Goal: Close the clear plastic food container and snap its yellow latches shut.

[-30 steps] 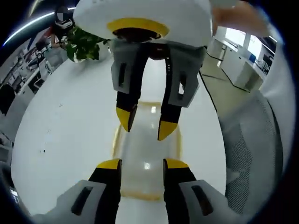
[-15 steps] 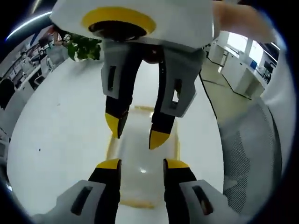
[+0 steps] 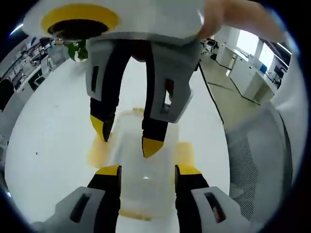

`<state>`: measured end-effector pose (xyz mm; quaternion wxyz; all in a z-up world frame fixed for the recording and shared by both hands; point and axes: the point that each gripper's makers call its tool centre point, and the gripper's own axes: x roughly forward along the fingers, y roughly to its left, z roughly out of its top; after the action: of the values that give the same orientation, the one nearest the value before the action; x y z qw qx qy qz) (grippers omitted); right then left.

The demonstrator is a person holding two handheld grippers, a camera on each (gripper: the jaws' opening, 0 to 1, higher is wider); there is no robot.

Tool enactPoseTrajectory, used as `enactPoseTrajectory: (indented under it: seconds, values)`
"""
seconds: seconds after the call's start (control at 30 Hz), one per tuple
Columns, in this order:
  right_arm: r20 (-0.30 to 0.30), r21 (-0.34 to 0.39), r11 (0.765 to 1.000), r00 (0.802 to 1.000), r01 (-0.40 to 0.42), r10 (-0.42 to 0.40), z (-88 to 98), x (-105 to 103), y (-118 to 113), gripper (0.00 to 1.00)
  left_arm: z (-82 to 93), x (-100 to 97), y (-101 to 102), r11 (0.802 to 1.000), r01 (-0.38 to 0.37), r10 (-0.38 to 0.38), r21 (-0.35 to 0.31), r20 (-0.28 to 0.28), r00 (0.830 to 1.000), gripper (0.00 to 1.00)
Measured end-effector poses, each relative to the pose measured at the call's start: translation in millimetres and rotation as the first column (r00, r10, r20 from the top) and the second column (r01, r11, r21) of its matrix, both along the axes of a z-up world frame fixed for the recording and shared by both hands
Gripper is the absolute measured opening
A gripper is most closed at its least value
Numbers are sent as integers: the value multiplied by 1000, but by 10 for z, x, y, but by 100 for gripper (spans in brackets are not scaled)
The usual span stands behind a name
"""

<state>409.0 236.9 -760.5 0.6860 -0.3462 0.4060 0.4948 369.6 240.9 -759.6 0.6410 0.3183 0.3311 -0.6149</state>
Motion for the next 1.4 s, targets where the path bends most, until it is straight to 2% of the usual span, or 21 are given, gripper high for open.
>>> enactPoseTrajectory:
  seconds: [0.27,0.5,0.7,0.87,0.97,1.07,1.13,1.27,1.4]
  values:
    - [-4,-5,1000,1000,-6,6,-22,67,-14,45,-20,-54,-2,1000,19,-19,-2,17,1000,52]
    - [-54,-4,1000,998,-22,21,-45,76,-10,45,-37,-111,2,999,38,-38,8,52,998,56]
    - [-106,-12,999,993,-45,43,-75,85,-3,46,-92,-130,24,995,79,-87,57,141,986,59]
    - [-154,-10,998,987,-56,53,-98,88,-4,46,-126,-149,22,993,90,-103,78,188,977,60]
    - [-176,-13,997,981,-81,78,-102,71,13,46,-141,-136,29,990,99,-119,99,226,967,60]
    - [-223,-16,995,970,-100,94,-114,38,28,42,-154,-126,30,988,101,-130,121,261,957,59]
    - [-235,-23,994,967,-105,97,-118,40,30,42,-161,-104,38,981,118,-160,153,299,941,57]
    - [-257,-31,992,960,-123,111,-134,46,29,43,-155,-59,27,983,99,-144,154,318,937,52]
    - [-281,-47,988,951,-149,130,-146,41,37,43,-166,-57,23,983,94,-142,158,326,935,52]
